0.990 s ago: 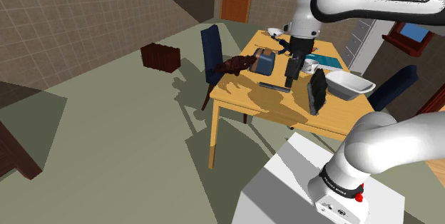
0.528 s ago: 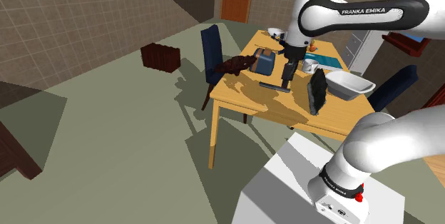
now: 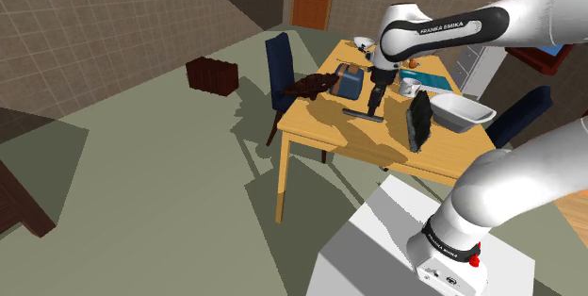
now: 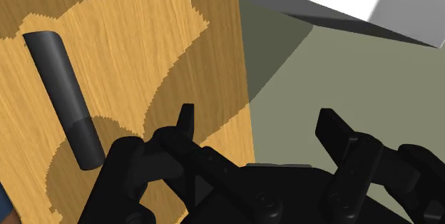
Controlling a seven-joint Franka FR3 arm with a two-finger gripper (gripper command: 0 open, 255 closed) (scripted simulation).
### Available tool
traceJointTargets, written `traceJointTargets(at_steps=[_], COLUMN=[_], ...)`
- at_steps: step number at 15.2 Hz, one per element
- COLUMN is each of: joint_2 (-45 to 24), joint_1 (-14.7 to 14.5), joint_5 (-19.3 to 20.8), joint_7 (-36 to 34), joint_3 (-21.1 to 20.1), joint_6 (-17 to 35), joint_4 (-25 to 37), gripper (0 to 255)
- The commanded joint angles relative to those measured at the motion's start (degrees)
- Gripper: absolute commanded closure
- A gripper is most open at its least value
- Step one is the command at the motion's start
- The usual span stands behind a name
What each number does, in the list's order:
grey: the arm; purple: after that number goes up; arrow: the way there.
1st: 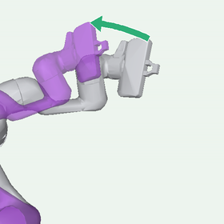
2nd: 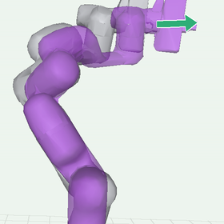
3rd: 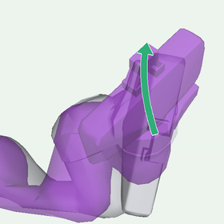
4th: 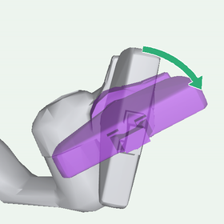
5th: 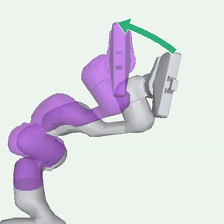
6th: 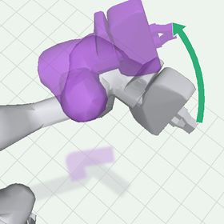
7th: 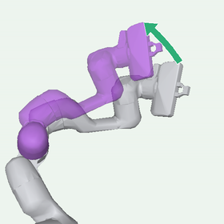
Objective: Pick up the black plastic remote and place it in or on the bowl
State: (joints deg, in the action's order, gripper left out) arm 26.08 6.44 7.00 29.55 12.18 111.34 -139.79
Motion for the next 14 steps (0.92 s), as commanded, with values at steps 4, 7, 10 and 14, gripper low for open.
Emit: traceJointTargets(at_steps=[4,7,10,14], joint_2=[-9.1,-15.0,-21.2,-29.7], joint_1=[0.8,1.1,1.5,2.5], joint_5=[0.7,-0.2,-2.0,-5.7], joint_7=[6.2,10.1,14.3,20.3], joint_3=[4.2,6.3,8.2,9.7], joint_6=[7.7,11.6,15.1,18.6], joint_4=[3.3,6.3,10.0,15.9], gripper=[0,0,0,0])
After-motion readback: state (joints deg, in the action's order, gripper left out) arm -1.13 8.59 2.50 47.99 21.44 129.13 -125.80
